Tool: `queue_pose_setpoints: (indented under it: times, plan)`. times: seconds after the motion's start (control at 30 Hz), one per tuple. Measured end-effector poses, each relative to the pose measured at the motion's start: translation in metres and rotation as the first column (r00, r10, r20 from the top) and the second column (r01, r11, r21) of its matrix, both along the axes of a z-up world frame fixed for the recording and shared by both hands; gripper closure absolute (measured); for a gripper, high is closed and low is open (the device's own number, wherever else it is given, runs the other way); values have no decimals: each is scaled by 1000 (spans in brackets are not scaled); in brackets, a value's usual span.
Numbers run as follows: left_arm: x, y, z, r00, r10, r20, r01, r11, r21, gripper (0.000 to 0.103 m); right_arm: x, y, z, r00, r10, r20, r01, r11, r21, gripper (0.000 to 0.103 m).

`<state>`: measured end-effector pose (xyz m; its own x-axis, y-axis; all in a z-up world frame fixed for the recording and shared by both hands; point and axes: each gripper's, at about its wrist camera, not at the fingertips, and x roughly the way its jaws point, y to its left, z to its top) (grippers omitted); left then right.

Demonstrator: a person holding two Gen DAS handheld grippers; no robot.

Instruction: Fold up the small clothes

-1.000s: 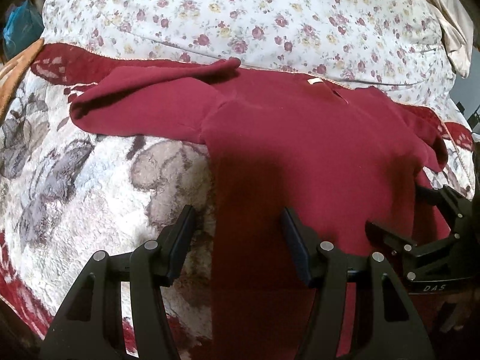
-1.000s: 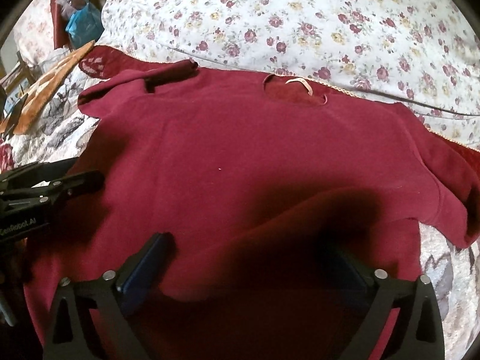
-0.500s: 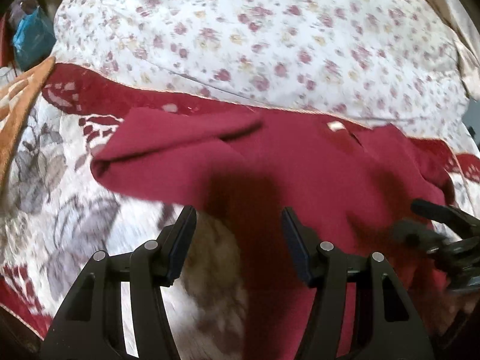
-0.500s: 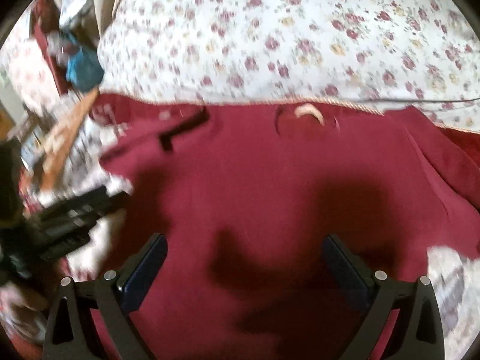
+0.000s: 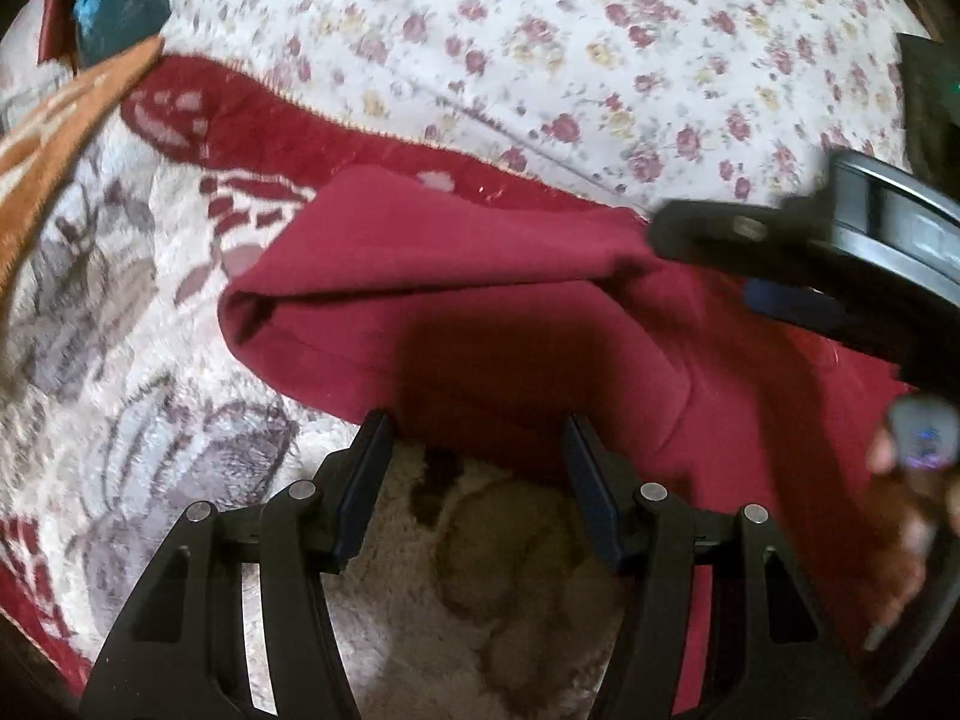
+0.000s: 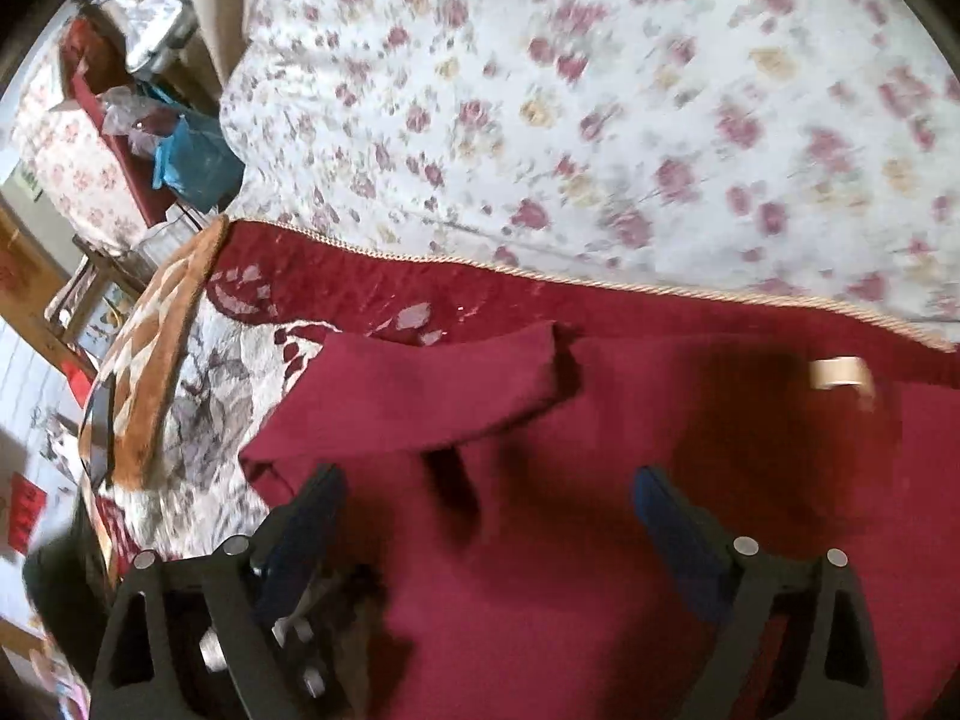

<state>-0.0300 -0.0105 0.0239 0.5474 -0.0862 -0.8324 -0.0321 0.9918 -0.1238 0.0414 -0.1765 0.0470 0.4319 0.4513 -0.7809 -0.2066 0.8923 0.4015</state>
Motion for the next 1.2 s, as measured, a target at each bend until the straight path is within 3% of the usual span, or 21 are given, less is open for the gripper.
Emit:
queue_pose_setpoints:
  times: [0.17, 0.33, 0.67, 0.8, 1.07, 1.2]
  plan:
    - [4, 1, 1, 1000, -2, 0, 2, 1000, -13, 44, 30, 13, -20, 999, -31, -24, 30, 999, -26, 16]
    - [8, 1, 0, 1000, -1, -4, 1, 1000, -13, 44, 35, 23, -26, 1000, 10, -16, -11, 997, -81, 38]
    - [11, 1, -2, 1000, -6, -1, 6, 1000, -4, 44, 30, 28, -20, 997, 55, 60, -44, 985, -167, 70]
    - [11, 3, -1, 1000, -6, -2, 6, 1000, -13, 44, 27, 26, -16, 996, 54, 77, -40, 983, -177, 91]
    - [12, 26, 8, 998, 66, 25, -65, 997, -29, 44, 3, -10, 41, 980, 35, 194, -14, 994, -110, 94]
    - [4, 24, 23, 996, 26, 90, -21, 998, -60, 44, -16, -49, 73, 966, -10, 257, 38, 994, -104, 94]
